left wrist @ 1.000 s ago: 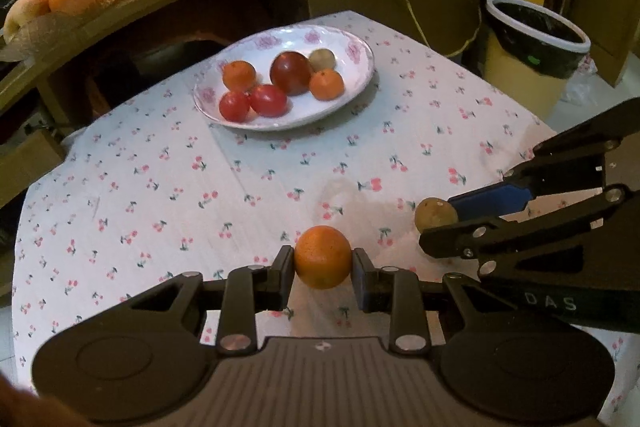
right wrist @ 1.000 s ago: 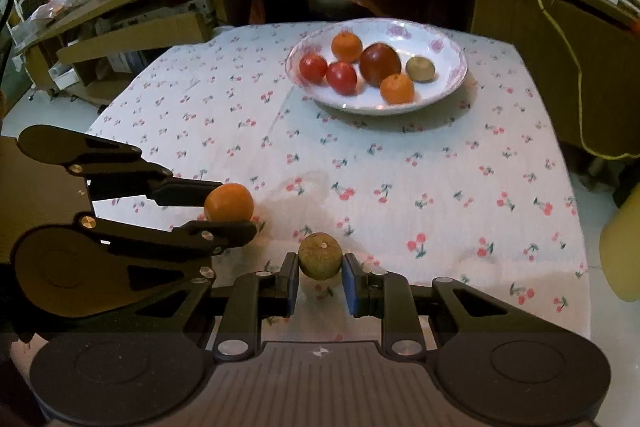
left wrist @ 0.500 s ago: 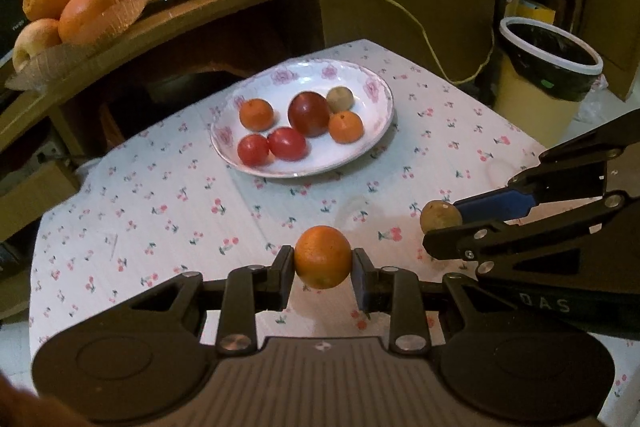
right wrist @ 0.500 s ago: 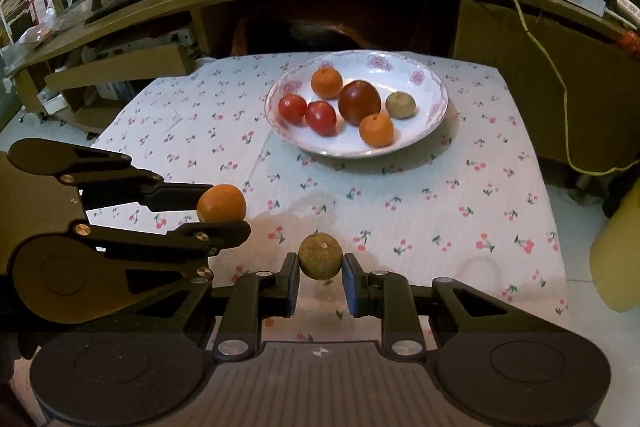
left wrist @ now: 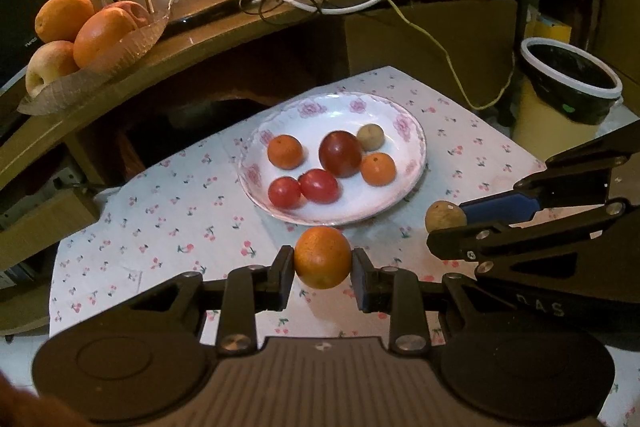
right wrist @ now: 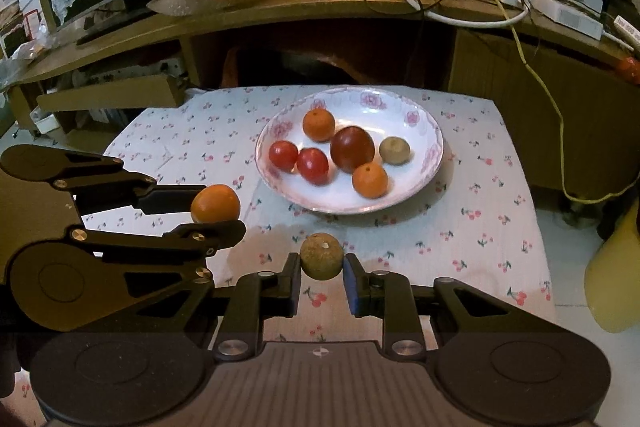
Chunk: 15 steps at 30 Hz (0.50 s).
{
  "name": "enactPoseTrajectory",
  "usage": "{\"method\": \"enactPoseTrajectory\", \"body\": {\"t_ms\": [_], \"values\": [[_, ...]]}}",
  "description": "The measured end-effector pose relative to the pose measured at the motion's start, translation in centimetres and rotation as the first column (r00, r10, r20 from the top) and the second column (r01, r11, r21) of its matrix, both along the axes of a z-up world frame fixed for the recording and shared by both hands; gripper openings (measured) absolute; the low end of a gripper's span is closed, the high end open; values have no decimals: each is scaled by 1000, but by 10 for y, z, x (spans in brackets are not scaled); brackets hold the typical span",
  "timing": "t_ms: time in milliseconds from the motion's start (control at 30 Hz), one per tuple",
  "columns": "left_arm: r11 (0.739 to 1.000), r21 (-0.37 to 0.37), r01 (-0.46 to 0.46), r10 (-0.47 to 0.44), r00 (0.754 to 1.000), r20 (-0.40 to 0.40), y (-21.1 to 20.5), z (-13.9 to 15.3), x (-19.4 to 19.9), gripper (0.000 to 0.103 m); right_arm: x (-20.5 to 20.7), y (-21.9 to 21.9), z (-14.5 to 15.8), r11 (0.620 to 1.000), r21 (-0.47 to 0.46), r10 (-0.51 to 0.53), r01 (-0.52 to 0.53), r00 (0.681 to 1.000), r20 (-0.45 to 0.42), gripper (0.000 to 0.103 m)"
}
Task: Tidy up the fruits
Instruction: 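Carry the kiwi and orange back toward the white plate with both tools, then lower the kiwi and orange into the plate and open both tools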
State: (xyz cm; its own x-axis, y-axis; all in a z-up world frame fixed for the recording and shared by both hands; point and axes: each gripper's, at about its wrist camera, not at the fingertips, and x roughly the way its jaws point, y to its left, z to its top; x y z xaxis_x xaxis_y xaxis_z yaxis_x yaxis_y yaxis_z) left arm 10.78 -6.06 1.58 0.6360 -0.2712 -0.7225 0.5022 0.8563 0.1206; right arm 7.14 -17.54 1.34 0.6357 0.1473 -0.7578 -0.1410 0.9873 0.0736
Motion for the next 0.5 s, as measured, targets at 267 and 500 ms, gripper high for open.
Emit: {"method": "enactPoseTrajectory", "body": {"t_ms": [267, 500], "values": [[1000, -5, -2, 2, 1000, 27, -8, 6, 15, 35, 15, -5, 3, 1000, 1, -25, 25, 999, 23, 26], [1000, -18, -13, 14, 999, 42, -16, 8, 40, 35, 36, -15, 4, 999, -11, -43, 43, 998, 46, 26]]}}
